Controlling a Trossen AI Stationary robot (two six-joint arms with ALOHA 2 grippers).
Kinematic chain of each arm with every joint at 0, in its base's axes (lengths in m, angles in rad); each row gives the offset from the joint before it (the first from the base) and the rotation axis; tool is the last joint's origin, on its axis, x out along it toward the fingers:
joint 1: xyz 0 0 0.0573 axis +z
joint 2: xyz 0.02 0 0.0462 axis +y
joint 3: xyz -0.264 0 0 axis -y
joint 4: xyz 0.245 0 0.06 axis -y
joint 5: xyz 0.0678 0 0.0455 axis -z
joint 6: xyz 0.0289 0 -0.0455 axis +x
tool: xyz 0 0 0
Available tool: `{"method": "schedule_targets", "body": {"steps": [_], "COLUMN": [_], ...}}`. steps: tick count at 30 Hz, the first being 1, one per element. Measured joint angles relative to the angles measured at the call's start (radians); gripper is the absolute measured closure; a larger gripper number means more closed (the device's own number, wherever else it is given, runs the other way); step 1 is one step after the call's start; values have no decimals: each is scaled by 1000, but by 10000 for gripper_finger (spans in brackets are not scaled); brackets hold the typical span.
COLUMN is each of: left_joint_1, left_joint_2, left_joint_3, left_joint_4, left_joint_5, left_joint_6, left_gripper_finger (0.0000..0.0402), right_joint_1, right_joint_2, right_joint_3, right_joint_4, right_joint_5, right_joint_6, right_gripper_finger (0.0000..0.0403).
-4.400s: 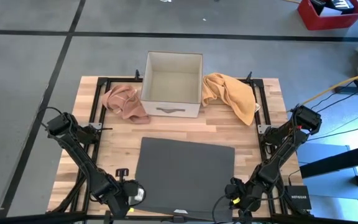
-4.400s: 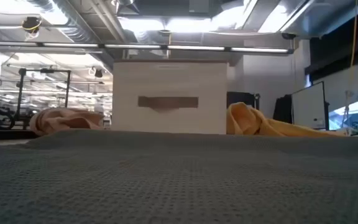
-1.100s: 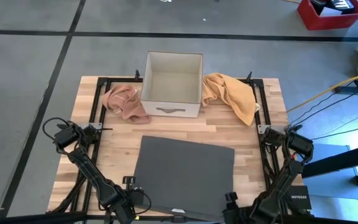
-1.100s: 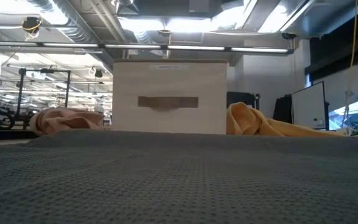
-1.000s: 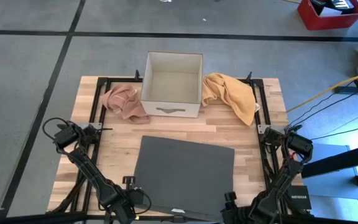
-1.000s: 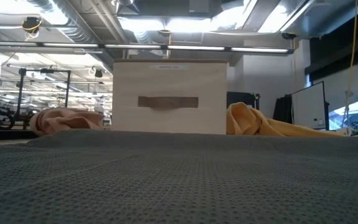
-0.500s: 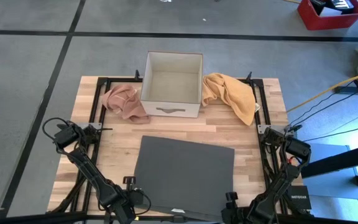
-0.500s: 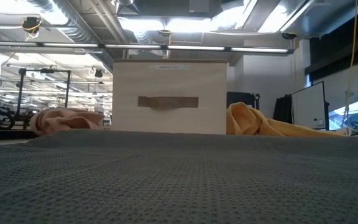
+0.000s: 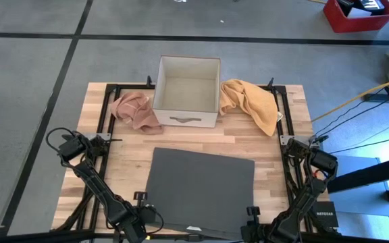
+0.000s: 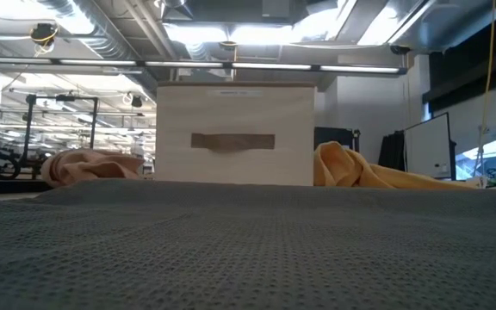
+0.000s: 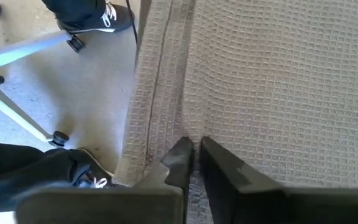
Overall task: Fold towel
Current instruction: Fold the dark gray towel
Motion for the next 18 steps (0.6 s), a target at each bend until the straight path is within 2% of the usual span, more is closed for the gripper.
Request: {"method": "schedule_targets", "body": {"steps": [5, 10, 18], "left_joint_1": [0, 0, -12], "left_joint_2": [0, -3, -76], "left_joint_3": [0, 6, 25], "left_joint_4": [-1, -34, -115], "left_joint_5": [-7, -11, -27], "left_joint_6": [5, -7, -31], "left_gripper_finger": [399, 400, 400], "right_joint_1": [0, 0, 0], "right_joint_2": [0, -1, -7], "right_joint_3": [0, 0, 38], "right_joint_4": [12, 8, -23], "right_joint_5": [-29, -40, -64], "right_joint_6": [3, 50, 77], "right_gripper_finger": [396, 394, 398]}}
